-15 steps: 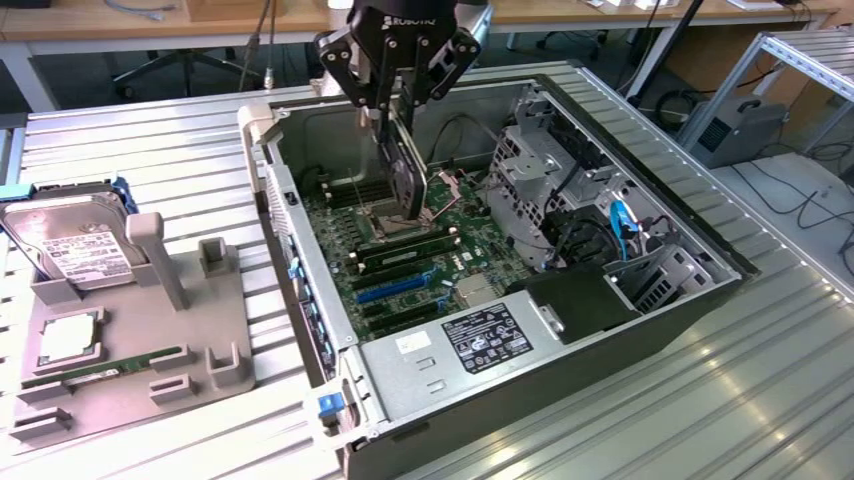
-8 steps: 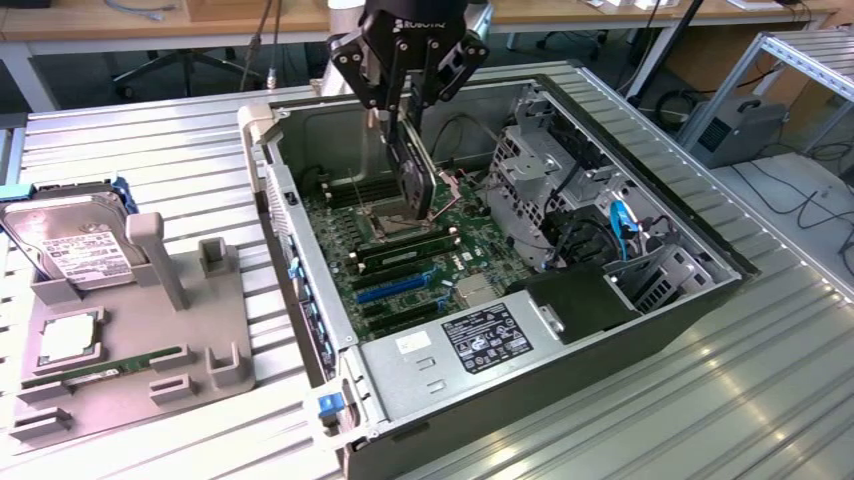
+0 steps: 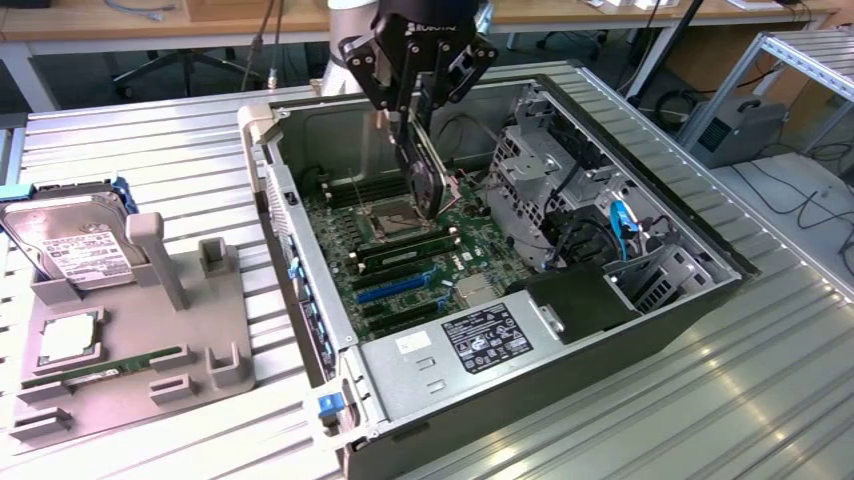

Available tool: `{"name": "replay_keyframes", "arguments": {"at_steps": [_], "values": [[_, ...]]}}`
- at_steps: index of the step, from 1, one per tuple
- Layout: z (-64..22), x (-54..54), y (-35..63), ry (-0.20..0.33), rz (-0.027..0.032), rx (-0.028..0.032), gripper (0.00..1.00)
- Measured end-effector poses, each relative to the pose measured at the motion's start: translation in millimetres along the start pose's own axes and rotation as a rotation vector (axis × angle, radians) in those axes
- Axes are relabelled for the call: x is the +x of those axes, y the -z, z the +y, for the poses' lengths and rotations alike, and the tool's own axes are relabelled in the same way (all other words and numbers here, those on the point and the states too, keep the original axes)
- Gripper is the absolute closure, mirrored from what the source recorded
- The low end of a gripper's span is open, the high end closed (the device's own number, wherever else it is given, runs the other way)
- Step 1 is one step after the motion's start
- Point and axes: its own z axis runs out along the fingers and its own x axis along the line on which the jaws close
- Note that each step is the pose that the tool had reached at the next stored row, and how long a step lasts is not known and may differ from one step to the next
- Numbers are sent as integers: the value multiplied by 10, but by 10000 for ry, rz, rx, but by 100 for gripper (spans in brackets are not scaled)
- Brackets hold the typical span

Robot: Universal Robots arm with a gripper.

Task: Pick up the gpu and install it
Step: 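Pick up the gpu and move the gpu toward the slot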

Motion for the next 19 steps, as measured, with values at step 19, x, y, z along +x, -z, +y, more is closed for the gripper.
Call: {"name": "replay_keyframes", "arguments": {"at_steps": [19], "values": [[17, -258, -80, 1, 1, 0, 73]]}}
